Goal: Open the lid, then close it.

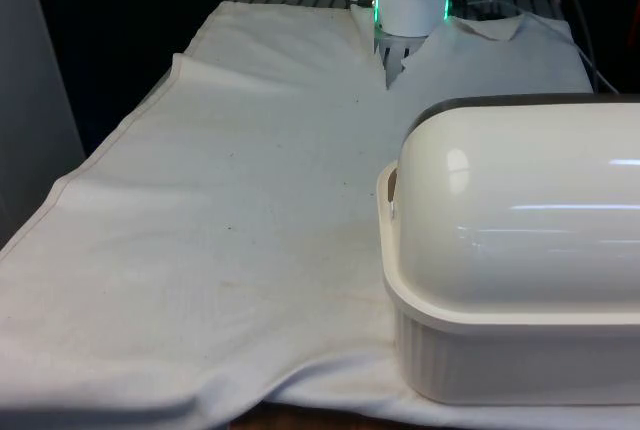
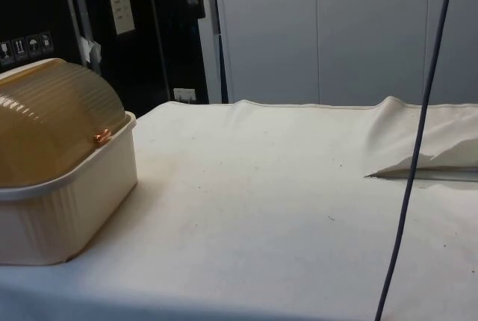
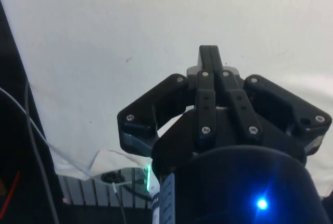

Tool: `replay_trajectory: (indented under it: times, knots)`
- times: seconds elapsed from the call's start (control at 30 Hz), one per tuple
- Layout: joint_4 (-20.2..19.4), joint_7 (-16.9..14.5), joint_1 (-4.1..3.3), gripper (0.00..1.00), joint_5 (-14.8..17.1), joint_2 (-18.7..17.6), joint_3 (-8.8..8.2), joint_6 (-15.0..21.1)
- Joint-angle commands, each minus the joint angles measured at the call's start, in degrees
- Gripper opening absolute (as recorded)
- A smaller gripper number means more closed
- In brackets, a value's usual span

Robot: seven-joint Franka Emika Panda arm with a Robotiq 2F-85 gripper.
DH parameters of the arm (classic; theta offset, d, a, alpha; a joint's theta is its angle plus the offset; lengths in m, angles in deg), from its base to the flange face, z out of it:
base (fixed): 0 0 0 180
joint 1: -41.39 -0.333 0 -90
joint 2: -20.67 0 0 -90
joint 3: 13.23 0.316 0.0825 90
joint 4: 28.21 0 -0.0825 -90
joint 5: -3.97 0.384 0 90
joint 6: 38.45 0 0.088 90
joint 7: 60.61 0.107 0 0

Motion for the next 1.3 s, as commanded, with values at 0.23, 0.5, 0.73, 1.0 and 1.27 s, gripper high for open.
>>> replay_trajectory:
  times: [0.23,0.5,0.73,1.0,1.27]
  knots:
    - [-3.44,-1.03,-0.06,0.00,1.03,1.72,0.40,5.33]
    - [-5.33,-1.72,-0.17,0.00,1.89,2.23,0.97,9.22]
    - [-6.53,-2.46,-0.17,0.00,2.86,2.18,1.43,12.72]
    - [-7.45,-2.92,-0.11,0.00,3.15,1.89,1.89,15.24]
    - [-10.14,-4.35,-0.34,0.00,4.87,1.49,2.98,21.72]
